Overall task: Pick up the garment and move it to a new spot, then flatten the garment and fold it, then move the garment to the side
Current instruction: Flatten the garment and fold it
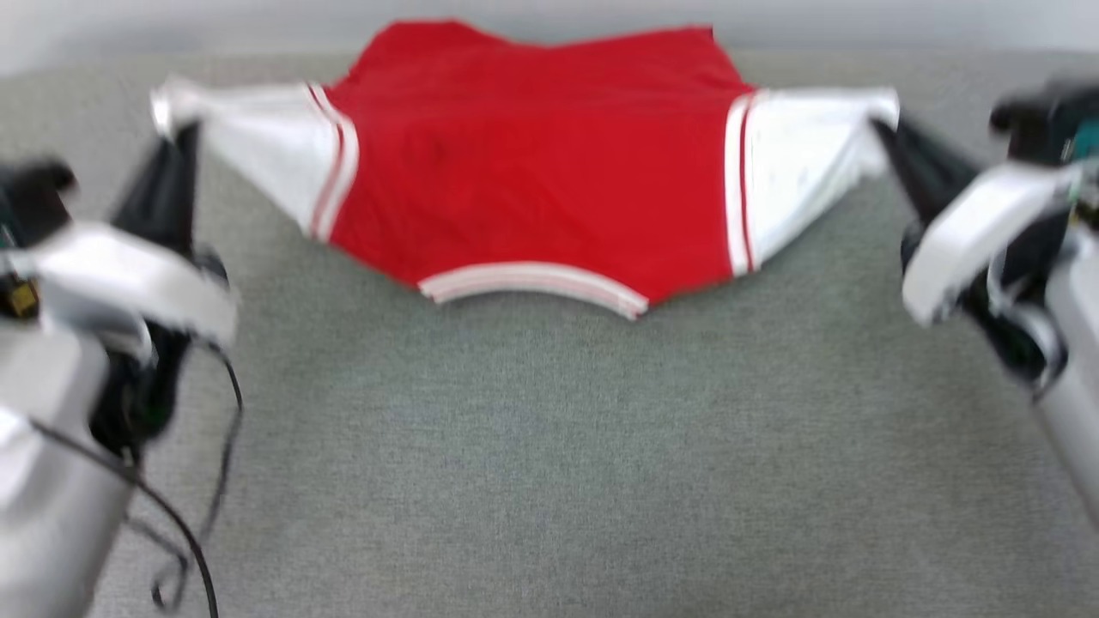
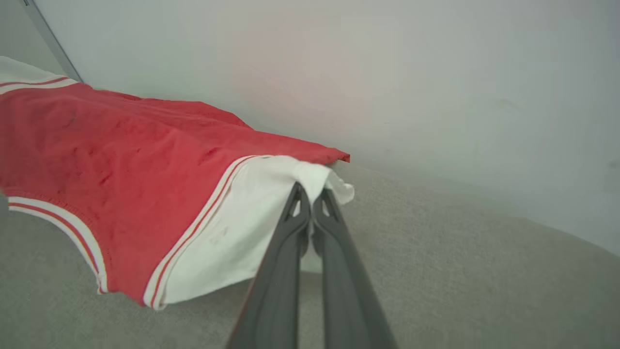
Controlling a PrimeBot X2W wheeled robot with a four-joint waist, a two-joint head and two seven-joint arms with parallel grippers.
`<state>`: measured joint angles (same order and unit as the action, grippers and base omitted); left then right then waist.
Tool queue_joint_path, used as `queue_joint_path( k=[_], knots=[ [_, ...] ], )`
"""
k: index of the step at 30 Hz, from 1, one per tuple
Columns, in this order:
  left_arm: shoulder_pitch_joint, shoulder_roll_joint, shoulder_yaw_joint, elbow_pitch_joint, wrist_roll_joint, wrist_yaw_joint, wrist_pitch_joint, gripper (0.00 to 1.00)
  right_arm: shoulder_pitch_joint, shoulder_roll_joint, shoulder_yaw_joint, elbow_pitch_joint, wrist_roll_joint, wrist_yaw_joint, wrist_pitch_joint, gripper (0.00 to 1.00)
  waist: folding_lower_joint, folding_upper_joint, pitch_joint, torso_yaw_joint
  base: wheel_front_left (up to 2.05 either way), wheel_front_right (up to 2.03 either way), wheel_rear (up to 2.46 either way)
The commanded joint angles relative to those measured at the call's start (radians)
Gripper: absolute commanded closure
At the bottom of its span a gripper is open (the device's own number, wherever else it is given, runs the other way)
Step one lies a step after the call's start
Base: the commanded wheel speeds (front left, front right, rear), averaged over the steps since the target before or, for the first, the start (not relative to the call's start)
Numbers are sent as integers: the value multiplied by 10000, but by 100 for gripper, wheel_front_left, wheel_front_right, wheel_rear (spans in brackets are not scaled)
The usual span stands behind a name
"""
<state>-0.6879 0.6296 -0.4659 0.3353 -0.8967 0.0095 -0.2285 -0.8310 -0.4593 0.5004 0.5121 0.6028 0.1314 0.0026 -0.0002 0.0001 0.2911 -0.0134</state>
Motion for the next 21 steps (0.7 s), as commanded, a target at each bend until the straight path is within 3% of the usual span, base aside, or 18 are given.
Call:
queue_joint_path(
  k=[1,9,21],
  knots=[
    [803,88,61,-308,-156,194,-82,100,813,-170,32,-338,106,-15,91,100,2,-1,-613,-41,0,0,0],
    [3340,269,145,-1253,-625,840,-173,100,3405,-497,-212,-1406,248,-15,482,100,2,-1,-1638,-106,0,0,0],
    [6792,473,377,-2271,-1296,1582,-289,100,7504,-443,-1685,-3015,135,-15,1015,100,2,-1,-2740,15,0,0,0]
  ],
)
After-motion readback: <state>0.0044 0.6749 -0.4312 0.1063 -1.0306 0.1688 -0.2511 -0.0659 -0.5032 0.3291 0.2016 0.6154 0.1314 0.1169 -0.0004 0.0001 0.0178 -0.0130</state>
